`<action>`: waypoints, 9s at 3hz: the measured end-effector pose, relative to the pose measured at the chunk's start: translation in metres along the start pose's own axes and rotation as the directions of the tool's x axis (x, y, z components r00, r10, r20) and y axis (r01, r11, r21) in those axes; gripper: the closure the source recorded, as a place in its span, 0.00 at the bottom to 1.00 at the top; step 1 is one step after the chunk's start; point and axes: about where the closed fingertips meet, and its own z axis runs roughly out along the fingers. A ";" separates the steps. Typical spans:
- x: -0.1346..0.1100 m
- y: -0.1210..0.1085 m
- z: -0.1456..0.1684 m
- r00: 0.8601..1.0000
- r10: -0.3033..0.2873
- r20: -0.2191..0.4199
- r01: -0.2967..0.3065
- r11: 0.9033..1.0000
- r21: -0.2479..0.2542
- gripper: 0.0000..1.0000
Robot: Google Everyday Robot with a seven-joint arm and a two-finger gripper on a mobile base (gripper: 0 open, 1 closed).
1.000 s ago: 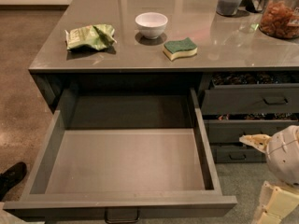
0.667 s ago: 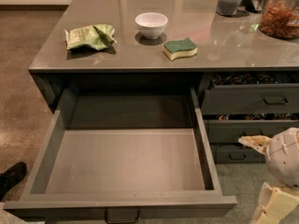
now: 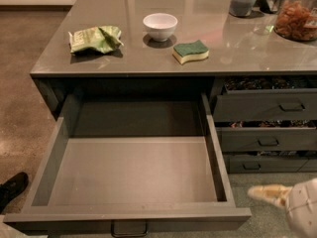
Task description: Close top drawer
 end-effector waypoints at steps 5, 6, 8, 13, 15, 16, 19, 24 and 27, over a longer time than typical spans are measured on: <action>0.025 -0.022 0.137 0.997 0.065 -0.037 -0.069 0.993 -0.094 1.00; 0.016 -0.019 0.153 0.998 0.051 -0.030 -0.055 0.990 -0.133 1.00; -0.025 -0.009 0.196 0.996 -0.061 -0.059 0.047 0.975 -0.219 1.00; -0.143 -0.047 0.213 0.947 -0.307 -0.098 0.298 0.950 -0.093 0.84; -0.164 -0.055 0.216 0.928 -0.359 -0.100 0.353 0.933 -0.069 0.37; -0.166 -0.058 0.220 0.926 -0.367 -0.094 0.362 0.930 -0.065 0.14; -0.161 -0.068 0.201 0.923 -0.380 -0.059 0.380 0.925 -0.008 0.00; -0.170 -0.128 0.152 0.964 -0.260 0.046 0.232 0.917 0.326 0.00; -0.228 -0.232 0.145 0.927 -0.355 0.123 0.288 0.881 0.375 0.00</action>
Offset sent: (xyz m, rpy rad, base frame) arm -0.0234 0.0102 -0.0843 0.0025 0.0875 -0.0091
